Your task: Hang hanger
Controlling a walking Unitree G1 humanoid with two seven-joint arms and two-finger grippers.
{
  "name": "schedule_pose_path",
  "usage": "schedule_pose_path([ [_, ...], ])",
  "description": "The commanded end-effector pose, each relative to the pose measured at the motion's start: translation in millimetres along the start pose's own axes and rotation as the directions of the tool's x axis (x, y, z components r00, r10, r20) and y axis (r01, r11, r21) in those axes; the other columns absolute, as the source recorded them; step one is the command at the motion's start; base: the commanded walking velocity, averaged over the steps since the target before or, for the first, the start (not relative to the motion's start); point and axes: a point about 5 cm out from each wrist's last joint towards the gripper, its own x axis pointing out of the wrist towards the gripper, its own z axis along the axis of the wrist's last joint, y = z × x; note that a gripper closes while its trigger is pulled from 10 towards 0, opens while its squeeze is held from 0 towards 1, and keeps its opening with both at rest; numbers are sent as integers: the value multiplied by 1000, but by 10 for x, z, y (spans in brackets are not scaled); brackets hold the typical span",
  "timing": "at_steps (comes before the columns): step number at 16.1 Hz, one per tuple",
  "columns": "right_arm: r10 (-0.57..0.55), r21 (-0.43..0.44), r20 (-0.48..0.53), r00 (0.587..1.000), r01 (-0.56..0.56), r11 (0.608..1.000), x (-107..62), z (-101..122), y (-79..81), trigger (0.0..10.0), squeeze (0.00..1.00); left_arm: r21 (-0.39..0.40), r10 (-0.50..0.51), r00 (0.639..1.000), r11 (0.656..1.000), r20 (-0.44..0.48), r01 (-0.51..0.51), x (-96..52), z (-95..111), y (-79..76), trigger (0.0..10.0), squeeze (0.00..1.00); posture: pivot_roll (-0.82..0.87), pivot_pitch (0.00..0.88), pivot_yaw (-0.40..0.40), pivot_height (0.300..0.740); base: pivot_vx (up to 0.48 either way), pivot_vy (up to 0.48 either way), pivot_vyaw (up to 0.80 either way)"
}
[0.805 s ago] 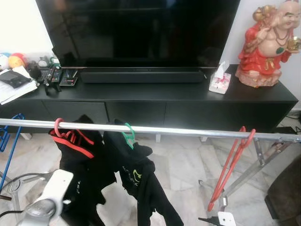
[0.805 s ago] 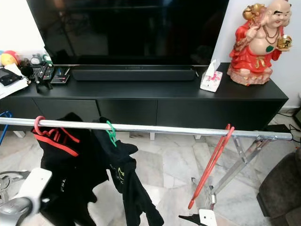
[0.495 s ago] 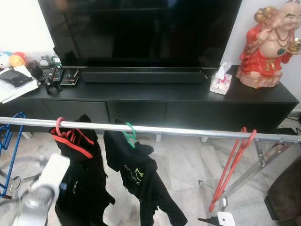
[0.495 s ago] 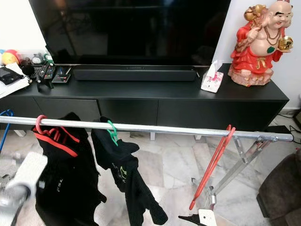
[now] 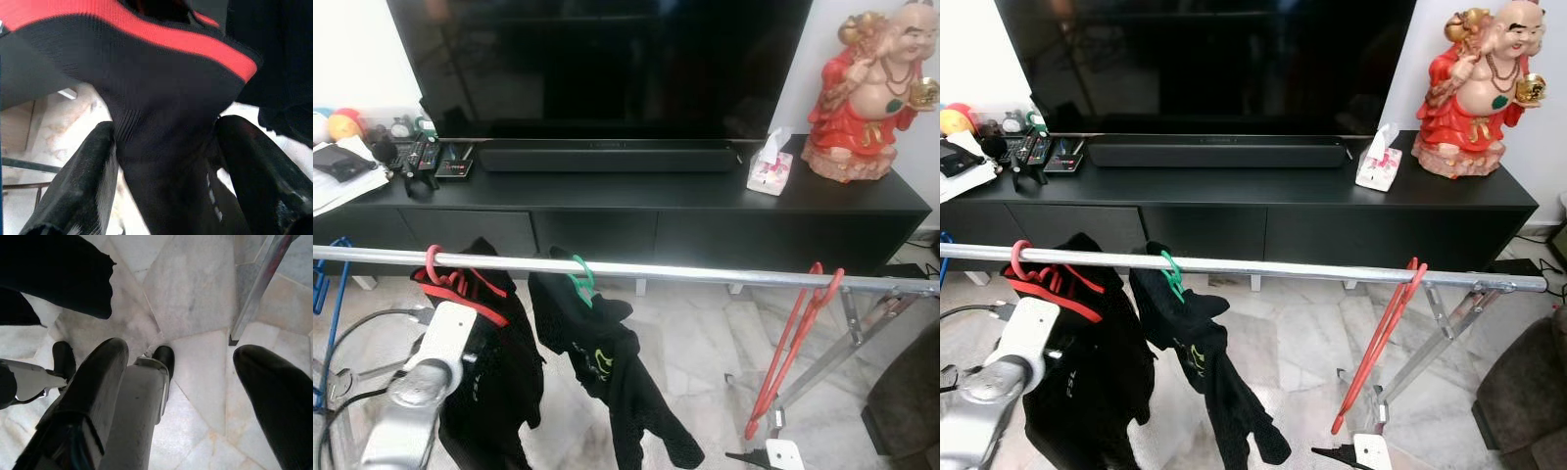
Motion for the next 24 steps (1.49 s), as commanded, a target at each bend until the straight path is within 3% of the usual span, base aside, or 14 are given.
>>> schedule_pose_path([
  [1,-7,7,-1,1000,7,1000,-3,-7,-12,10000,0,1,21,1000,1000,11,-21,25,8,31,10000,0,0,0,-29,740,0,0,0],
  [4,-10,10,1,1000,9,1000,-4,-6,-15,10000,0,-78,72,995,995,64,-67,138,34,62,10000,0,-6,0,-30,740,0,0,0],
  [9,-8,2,0,1000,8,1000,-5,-8,-19,10000,0,-77,78,994,994,77,-72,185,23,60,9647,0,-7,0,-30,740,0,0,0],
  [10,-7,2,0,1000,7,1000,-5,-10,-17,10000,0,-78,78,994,994,82,-71,202,8,41,0,0,-8,0,-30,740,0,0,0],
  [17,-4,0,-2,1000,4,1000,-5,-21,-11,10000,0,-61,69,988,996,137,-61,227,99,-36,0,0,-9,0,-27,740,0,0,0],
  [24,-1,4,-4,1000,1,1000,-3,-21,-1,10000,0,-44,104,988,994,113,-100,200,64,-40,0,0,-1,0,-26,740,0,0,0],
])
